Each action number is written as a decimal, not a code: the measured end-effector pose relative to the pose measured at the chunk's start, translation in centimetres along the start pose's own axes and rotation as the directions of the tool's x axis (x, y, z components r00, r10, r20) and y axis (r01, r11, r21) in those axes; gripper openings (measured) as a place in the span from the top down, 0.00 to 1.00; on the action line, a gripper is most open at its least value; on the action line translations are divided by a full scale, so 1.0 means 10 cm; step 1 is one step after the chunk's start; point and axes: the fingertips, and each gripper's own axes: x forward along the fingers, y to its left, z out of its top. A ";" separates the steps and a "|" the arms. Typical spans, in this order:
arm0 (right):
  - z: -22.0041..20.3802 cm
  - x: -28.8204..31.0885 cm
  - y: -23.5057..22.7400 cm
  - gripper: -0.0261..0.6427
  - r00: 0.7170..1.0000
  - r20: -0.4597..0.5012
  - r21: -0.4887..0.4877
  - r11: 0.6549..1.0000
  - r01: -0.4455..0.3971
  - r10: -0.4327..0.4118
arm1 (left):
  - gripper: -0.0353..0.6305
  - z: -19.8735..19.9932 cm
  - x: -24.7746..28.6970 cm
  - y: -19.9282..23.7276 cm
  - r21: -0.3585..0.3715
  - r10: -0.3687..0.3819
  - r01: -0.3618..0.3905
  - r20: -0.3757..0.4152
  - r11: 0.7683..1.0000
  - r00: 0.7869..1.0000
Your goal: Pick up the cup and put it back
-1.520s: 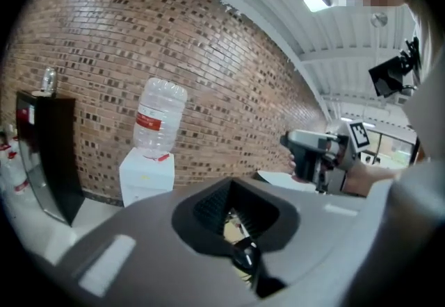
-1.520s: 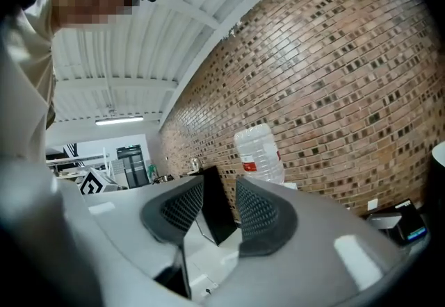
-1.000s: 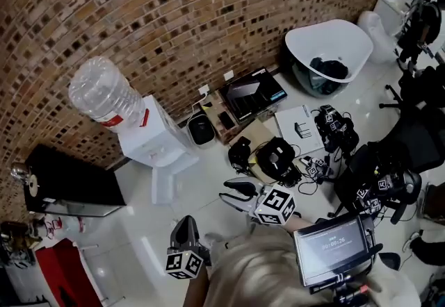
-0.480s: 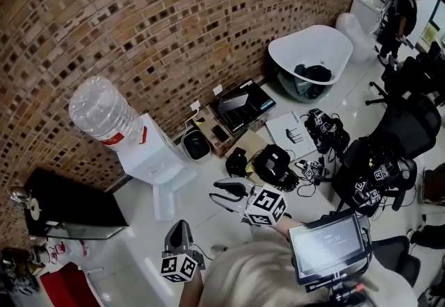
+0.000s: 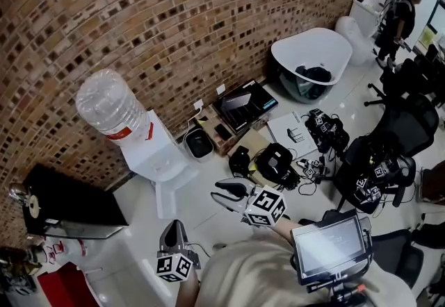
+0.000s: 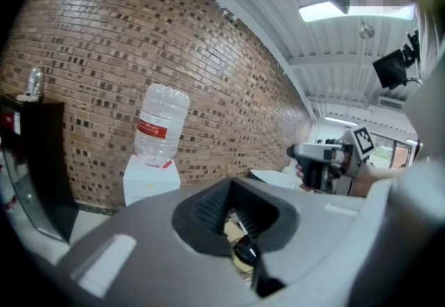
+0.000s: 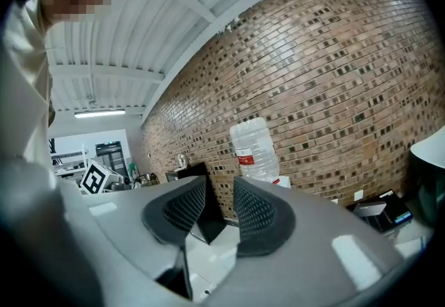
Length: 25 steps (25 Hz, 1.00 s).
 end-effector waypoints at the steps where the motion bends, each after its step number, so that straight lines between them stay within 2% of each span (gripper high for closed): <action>1: -0.02 0.02 0.03 0.78 1.000 -0.005 -0.001 1.000 0.001 -0.001 | 0.95 -0.02 -0.02 0.02 -0.004 0.000 0.000 -0.002 1.000 1.000; 11: -0.24 0.12 0.15 0.79 0.997 -0.081 -0.022 1.000 -0.008 0.006 | 0.95 -0.16 -0.09 0.19 -0.032 0.012 -0.013 -0.006 0.999 1.000; 25: -0.27 0.26 0.10 0.83 0.996 -0.094 -0.081 0.997 0.002 -0.010 | 0.94 -0.25 -0.03 0.21 -0.033 0.004 -0.005 -0.039 0.999 0.999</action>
